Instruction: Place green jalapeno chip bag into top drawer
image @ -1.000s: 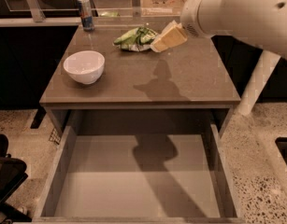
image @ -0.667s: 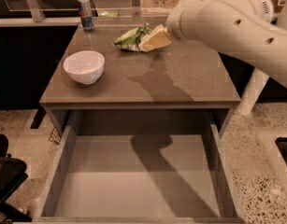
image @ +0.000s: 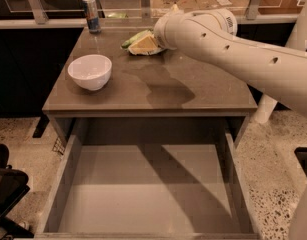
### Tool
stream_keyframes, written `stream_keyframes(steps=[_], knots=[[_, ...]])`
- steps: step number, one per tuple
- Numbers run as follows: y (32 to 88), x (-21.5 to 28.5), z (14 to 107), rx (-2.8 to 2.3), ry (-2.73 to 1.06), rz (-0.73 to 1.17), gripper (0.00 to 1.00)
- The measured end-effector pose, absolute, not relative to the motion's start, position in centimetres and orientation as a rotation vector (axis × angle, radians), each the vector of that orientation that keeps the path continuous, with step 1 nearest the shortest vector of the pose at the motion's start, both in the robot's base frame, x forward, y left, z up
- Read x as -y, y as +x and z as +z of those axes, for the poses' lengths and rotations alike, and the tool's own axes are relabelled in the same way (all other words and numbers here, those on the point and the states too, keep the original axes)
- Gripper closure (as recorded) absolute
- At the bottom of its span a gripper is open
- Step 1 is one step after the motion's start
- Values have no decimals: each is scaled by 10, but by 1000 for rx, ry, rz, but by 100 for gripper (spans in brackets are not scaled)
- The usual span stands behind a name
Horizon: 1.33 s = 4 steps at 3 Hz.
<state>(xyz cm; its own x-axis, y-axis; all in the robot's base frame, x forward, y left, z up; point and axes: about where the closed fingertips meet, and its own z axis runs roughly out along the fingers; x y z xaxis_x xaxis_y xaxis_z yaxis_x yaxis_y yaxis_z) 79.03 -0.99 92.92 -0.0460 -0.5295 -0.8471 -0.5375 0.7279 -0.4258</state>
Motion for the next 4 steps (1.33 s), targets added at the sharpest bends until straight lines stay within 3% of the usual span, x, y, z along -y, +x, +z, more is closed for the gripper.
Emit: stream_keyframes(steps=[2,4], knots=[[803,5,919,-1715,-858,26,0],[858,3,870,-1843,-910,102,0]])
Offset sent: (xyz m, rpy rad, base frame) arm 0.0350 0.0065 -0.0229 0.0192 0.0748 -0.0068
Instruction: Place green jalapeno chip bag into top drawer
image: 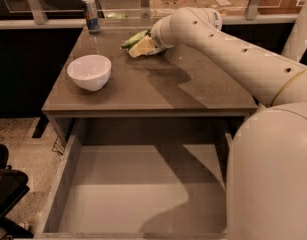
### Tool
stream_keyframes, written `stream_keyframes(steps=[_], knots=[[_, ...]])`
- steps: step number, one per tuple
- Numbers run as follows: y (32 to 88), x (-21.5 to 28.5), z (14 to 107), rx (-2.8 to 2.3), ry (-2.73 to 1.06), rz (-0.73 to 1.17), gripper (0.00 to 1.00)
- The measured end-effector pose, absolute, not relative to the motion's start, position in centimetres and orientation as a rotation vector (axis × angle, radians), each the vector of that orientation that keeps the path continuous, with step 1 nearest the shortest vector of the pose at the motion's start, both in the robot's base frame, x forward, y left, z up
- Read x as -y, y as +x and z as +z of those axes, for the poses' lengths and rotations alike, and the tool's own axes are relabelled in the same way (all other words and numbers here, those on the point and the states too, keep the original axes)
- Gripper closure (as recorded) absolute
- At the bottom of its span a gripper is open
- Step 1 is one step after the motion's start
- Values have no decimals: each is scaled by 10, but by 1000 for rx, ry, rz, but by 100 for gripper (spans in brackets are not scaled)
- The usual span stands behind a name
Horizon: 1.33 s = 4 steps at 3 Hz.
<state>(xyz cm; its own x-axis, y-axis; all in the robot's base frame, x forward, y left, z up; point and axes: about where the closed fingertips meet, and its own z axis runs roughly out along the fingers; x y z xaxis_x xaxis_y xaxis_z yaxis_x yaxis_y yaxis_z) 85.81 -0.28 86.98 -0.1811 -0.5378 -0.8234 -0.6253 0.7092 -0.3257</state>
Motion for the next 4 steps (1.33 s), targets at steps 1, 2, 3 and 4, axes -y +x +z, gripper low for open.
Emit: stream_keyframes(steps=[1,2,3,4], knots=[[877,12,863,-1858,-925,129,0],[886,18,857,-1873,-935,150,0],[891,20,848,-1886,-925,175,18],[891,17,845,-1888,-929,180,49]])
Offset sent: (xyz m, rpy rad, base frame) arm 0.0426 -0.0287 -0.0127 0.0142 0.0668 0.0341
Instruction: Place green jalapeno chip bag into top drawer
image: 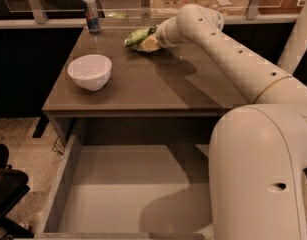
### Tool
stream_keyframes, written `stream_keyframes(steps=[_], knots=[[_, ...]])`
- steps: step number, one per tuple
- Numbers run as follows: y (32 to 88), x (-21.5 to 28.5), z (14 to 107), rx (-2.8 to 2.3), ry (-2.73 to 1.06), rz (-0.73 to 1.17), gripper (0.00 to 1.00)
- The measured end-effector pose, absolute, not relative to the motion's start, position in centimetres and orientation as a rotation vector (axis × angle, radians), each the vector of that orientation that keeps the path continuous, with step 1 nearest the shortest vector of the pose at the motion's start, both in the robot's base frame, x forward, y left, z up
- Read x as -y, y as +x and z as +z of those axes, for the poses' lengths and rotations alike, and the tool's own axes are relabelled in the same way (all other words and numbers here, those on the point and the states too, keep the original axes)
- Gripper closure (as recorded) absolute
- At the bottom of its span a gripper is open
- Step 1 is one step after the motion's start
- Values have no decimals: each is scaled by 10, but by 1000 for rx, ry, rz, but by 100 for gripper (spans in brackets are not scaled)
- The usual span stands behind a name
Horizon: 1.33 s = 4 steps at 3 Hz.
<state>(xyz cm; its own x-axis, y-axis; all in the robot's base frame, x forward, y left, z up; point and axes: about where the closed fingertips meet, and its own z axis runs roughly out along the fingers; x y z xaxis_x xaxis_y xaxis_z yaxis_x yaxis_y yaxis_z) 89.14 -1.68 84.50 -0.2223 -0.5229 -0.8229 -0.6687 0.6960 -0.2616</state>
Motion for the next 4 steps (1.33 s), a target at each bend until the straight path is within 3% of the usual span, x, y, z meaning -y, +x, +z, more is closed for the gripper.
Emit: stream_keyframes(steps=[2,4], knots=[[892,12,840,-1892,-935,186,95],[888,12,843,-1891,-930,181,100]])
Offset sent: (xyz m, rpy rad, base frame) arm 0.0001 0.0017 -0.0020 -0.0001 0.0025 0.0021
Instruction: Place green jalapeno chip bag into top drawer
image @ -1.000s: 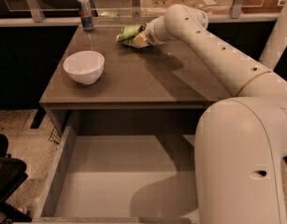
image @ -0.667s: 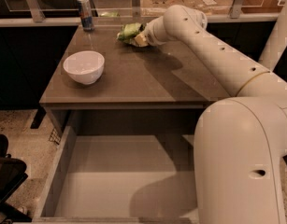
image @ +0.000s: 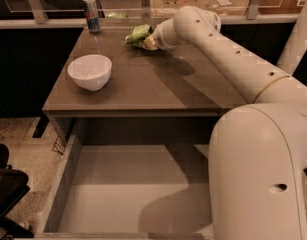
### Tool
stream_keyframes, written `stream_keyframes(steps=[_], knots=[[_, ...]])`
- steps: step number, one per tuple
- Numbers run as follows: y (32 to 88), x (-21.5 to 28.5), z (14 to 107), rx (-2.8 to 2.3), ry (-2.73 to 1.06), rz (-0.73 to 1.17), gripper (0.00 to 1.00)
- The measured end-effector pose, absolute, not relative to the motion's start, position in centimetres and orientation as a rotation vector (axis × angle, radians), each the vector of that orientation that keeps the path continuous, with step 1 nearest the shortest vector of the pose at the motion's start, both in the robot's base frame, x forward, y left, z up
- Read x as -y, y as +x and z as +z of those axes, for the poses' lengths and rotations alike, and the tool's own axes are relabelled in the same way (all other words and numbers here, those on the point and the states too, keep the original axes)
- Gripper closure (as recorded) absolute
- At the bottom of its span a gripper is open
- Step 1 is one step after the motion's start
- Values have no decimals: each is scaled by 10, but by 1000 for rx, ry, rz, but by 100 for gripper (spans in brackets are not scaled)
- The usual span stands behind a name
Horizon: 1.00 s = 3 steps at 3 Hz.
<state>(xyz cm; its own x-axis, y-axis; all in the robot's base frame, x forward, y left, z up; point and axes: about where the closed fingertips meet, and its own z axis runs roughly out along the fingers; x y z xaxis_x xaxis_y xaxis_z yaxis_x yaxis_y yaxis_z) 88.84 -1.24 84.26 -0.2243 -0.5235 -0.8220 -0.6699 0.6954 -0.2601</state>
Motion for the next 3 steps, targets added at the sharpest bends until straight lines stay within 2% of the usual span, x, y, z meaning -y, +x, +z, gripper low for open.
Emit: stream_keyframes(steps=[2,3], knots=[[854,21,896,-1854,-928,19,100],[818,25,934,-1830,-937,-90,100]])
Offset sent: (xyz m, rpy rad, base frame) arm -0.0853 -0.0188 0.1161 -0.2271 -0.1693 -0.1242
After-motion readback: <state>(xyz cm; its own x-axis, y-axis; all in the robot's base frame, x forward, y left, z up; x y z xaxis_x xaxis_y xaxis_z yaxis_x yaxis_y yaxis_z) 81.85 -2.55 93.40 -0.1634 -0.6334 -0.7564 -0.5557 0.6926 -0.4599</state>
